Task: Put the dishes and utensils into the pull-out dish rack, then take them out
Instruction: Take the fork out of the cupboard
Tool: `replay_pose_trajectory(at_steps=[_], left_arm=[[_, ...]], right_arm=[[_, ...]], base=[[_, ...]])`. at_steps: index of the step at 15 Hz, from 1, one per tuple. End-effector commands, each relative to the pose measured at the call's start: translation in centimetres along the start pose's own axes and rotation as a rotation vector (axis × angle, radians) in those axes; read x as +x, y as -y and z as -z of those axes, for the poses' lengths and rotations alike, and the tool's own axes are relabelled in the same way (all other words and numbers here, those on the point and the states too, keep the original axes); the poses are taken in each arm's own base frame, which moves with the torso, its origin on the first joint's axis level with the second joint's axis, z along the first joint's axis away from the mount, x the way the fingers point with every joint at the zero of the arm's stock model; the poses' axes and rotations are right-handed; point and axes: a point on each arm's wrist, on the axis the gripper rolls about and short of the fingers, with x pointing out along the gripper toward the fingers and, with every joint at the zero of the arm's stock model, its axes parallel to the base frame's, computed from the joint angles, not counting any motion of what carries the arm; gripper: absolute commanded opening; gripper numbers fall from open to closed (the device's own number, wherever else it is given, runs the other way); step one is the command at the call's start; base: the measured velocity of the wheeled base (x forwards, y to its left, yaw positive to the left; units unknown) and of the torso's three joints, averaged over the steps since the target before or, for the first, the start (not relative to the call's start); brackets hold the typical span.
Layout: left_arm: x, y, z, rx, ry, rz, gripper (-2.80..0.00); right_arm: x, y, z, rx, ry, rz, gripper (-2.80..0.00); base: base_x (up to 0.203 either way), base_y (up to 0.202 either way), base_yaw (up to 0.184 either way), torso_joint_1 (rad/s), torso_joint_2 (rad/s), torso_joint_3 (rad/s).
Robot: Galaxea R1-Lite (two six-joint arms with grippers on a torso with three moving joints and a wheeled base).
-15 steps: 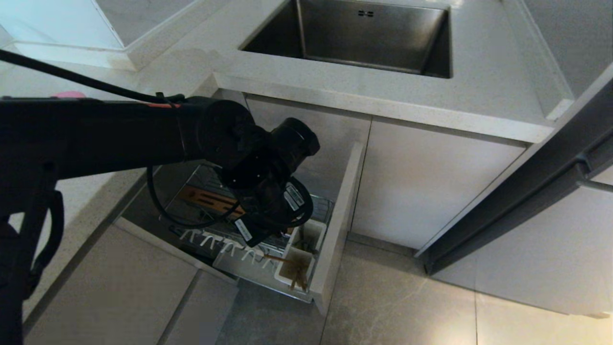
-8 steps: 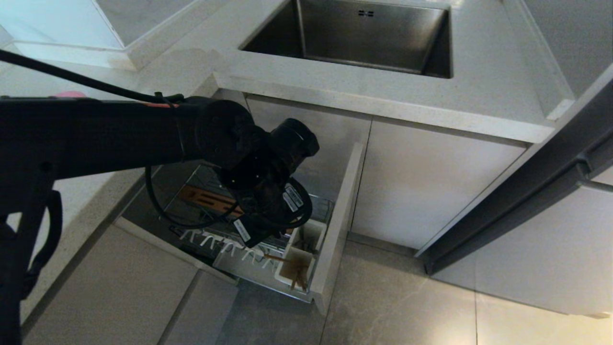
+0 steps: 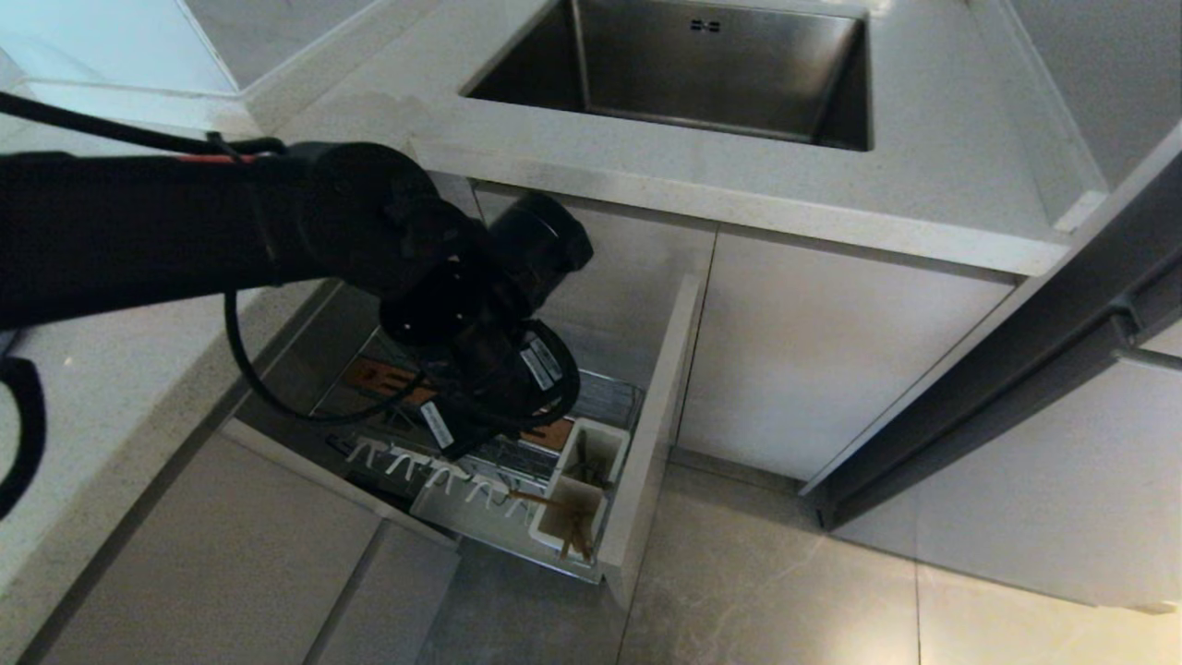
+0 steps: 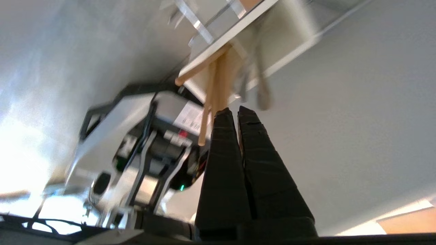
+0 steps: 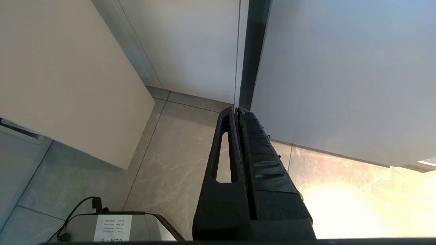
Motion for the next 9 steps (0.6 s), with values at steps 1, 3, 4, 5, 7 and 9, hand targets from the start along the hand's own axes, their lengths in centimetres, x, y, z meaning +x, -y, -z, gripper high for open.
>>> replay_pose_trajectory(at_steps=[1, 3, 4, 5, 7, 9], left_arm=[[-4.7, -1.5, -1.3, -0.018, 0.068, 0.097, 0.00], [-6.5, -2.3, -1.6, -0.014, 0.096, 0.125, 0.00], [-6.7, -2.6, -1.5, 0.000, 0.088, 0.111, 0.00], [-6.7, -2.7, -1.2, 0.015, 0.077, 0.096, 0.00], [-7.0, -2.8, -1.2, 0.010, 0.081, 0.106, 0.00], [-7.2, -3.1, -1.0, 0.021, 0.078, 0.099, 0.00]], right_arm=[[0.0, 0.0, 0.0, 0.000, 0.001, 0.000, -2.80], [0.0, 0.0, 0.0, 0.000, 0.001, 0.000, -2.80], [0.0, 0.0, 0.0, 0.000, 0.001, 0.000, -2.80], [0.0, 0.0, 0.0, 0.000, 0.001, 0.000, -2.80], [0.0, 0.0, 0.0, 0.000, 0.001, 0.000, -2.80], [0.0, 0.0, 0.0, 0.000, 0.001, 0.000, -2.80]], base=[[0.000, 0.000, 0.000, 0.000, 0.00, 0.000], [0.000, 0.000, 0.000, 0.000, 0.00, 0.000], [0.000, 0.000, 0.000, 0.000, 0.00, 0.000], [0.000, 0.000, 0.000, 0.000, 0.00, 0.000], [0.000, 0.000, 0.000, 0.000, 0.00, 0.000], [0.000, 0.000, 0.000, 0.000, 0.00, 0.000]])
